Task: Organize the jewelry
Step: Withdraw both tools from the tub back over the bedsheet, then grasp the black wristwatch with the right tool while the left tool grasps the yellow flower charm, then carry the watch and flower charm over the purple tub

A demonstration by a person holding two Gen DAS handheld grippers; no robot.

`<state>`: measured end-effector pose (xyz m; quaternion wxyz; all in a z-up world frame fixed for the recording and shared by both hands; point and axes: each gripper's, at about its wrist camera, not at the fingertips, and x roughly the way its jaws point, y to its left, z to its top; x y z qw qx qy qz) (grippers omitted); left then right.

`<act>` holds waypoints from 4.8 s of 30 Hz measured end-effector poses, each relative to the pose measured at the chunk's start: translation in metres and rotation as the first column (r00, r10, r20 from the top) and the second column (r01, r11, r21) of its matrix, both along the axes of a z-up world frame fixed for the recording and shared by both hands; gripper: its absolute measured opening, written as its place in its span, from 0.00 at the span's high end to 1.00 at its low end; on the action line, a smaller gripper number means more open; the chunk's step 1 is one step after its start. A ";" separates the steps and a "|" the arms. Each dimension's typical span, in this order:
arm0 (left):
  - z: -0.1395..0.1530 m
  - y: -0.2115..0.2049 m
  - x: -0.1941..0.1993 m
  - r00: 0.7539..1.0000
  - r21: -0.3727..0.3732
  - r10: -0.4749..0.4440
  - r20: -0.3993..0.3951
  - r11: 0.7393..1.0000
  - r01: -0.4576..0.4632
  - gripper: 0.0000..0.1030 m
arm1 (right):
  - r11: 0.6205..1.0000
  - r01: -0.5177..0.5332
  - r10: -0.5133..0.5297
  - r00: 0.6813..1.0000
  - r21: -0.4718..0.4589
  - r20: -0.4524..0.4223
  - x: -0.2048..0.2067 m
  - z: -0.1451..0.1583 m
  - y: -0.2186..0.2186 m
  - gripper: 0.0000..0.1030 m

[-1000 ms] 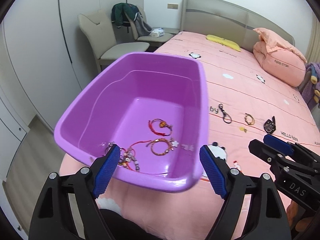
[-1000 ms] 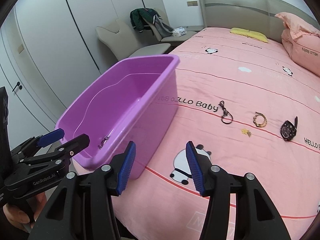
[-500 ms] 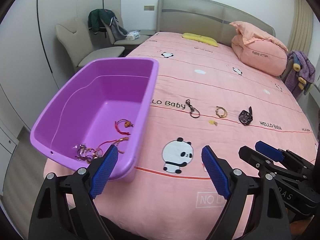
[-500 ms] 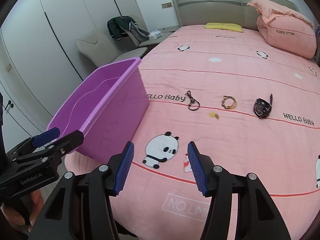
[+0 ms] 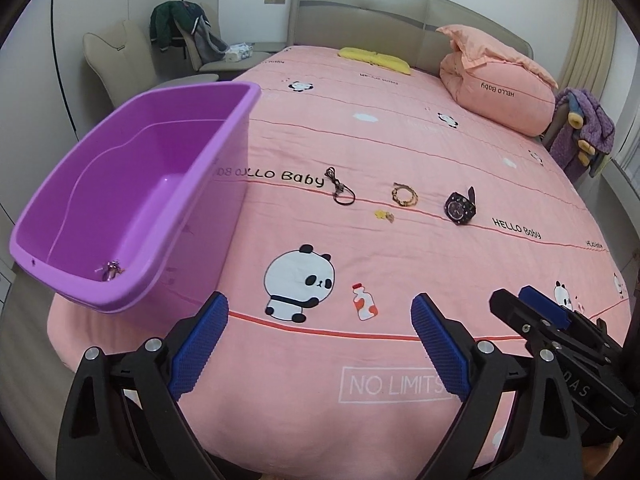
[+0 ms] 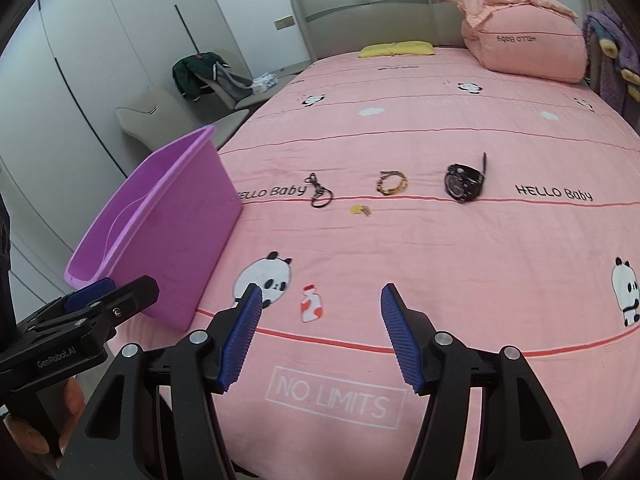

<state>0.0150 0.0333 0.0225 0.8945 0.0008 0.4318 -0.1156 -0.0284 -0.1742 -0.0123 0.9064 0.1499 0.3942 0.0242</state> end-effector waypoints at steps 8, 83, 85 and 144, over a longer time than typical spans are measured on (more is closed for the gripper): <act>-0.028 -0.020 0.015 1.000 0.008 -0.004 -0.020 1.000 0.004 0.12 | 0.997 0.070 -0.070 0.998 -0.024 -0.003 -0.004 -0.020 -0.032 0.42; -0.180 -0.193 0.200 1.000 0.116 -0.004 -0.015 0.993 0.005 0.73 | 0.970 0.117 -0.147 0.980 -0.211 -0.131 0.259 -0.167 -0.183 0.31; -0.179 -0.192 0.199 1.000 0.106 -0.009 -0.015 0.994 0.010 0.76 | 0.972 0.117 -0.145 0.981 -0.204 -0.127 0.257 -0.166 -0.183 0.32; 0.039 0.041 0.046 0.976 -0.066 0.030 0.216 0.998 -0.016 0.76 | 0.991 -0.102 0.118 0.971 -0.086 0.206 0.069 0.043 0.044 0.33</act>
